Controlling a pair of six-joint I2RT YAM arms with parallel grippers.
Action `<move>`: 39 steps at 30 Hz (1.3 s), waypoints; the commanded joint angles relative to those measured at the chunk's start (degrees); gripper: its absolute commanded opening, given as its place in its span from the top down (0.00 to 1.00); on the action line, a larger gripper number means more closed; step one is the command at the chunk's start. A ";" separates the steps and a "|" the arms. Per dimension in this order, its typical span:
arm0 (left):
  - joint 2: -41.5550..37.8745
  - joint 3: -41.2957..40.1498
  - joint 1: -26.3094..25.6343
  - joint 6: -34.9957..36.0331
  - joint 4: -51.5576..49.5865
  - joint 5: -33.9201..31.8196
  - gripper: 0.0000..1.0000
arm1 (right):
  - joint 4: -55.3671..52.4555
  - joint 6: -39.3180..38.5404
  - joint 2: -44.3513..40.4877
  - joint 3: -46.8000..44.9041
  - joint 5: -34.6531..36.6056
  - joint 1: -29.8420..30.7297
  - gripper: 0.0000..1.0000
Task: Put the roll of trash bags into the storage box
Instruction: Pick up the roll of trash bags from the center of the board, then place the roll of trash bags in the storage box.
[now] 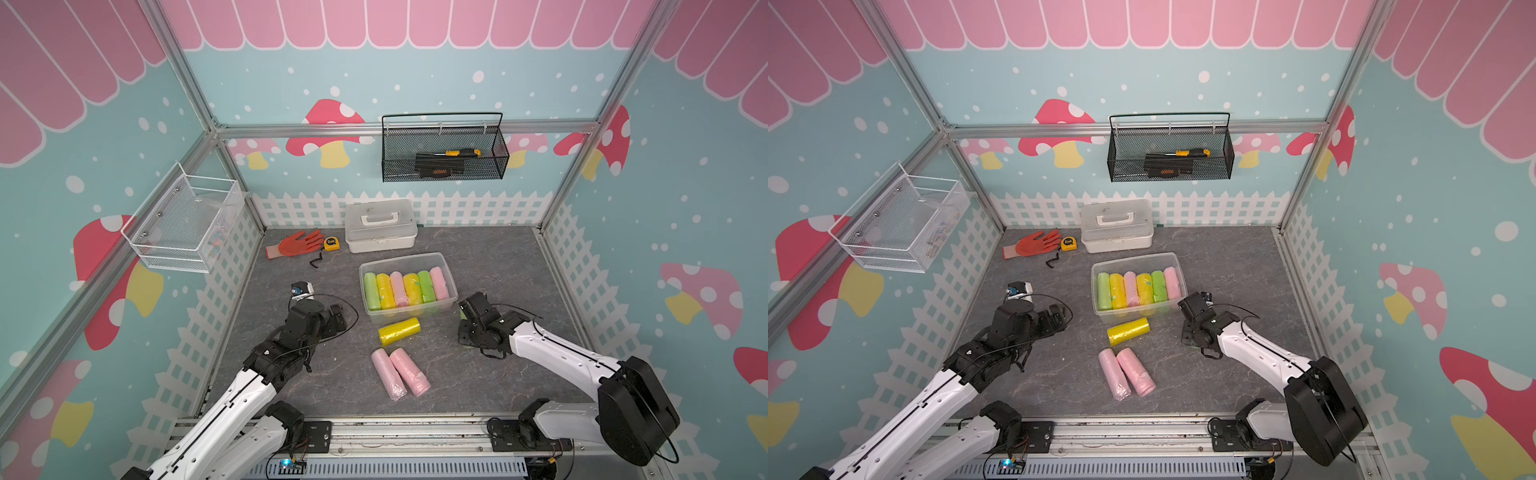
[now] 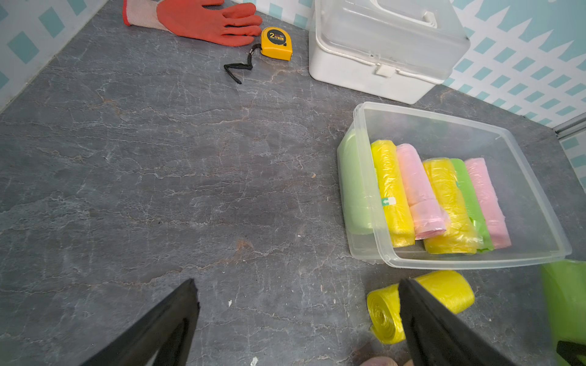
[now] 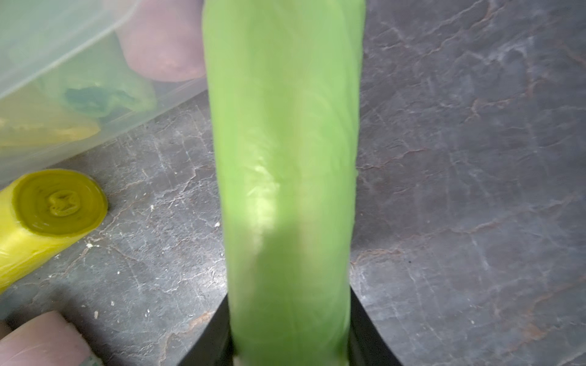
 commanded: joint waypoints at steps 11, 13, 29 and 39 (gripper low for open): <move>-1.95 1.28 0.46 -0.10 -0.90 0.05 0.01 | 7.79 -13.07 -20.62 -1.18 -0.62 -0.38 0.81; -1.95 1.29 0.46 -0.16 -0.87 0.15 0.01 | 6.88 -16.43 -19.71 3.32 -3.49 -0.30 0.82; -0.06 1.56 0.46 -0.51 -0.59 0.20 0.01 | -6.80 -30.03 12.03 39.84 -7.27 -0.36 0.86; 0.43 1.48 0.55 -0.27 -0.69 0.86 0.01 | -9.03 -29.61 24.39 42.66 -3.44 -0.30 0.86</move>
